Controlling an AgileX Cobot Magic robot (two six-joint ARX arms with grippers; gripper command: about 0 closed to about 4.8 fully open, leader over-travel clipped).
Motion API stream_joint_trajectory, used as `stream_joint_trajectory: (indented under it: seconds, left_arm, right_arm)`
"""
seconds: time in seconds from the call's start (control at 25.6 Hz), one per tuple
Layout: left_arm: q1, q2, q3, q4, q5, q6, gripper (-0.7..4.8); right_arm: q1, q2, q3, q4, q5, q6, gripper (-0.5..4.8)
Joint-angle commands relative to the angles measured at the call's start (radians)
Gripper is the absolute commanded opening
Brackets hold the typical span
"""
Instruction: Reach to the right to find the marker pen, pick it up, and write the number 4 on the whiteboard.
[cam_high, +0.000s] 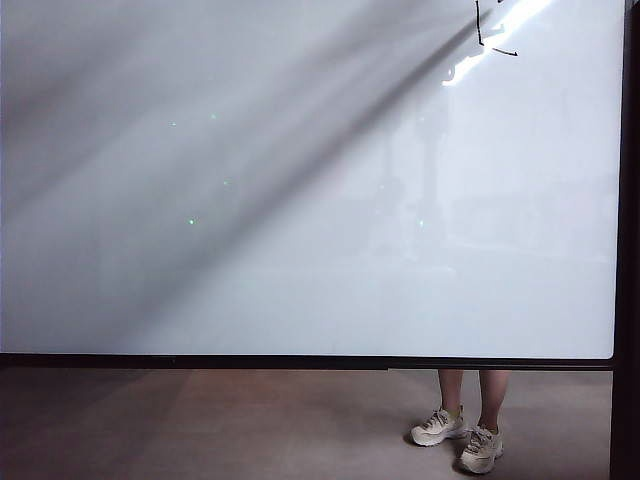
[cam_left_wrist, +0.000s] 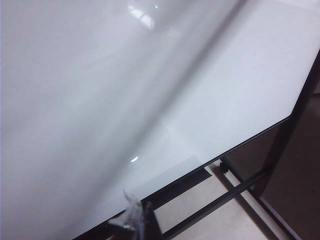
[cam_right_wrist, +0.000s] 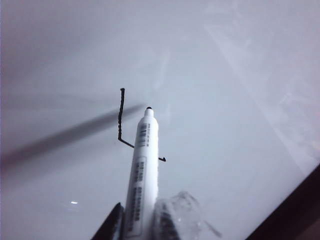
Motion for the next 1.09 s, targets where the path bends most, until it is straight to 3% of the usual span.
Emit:
stream_joint_trajectory:
  seconds: [0.04, 1.09]
  left_arm:
    - [0.001, -0.003, 0.004, 0.010, 0.004, 0.004, -0.05]
    - [0.001, -0.003, 0.004, 0.008, 0.001, 0.004, -0.05]
  right_arm:
    - [-0.001, 0.003, 0.005, 0.033, 0.001, 0.001, -0.06]
    - [-0.032, 0.040, 0.005, 0.026, -0.003, -0.001, -0.06]
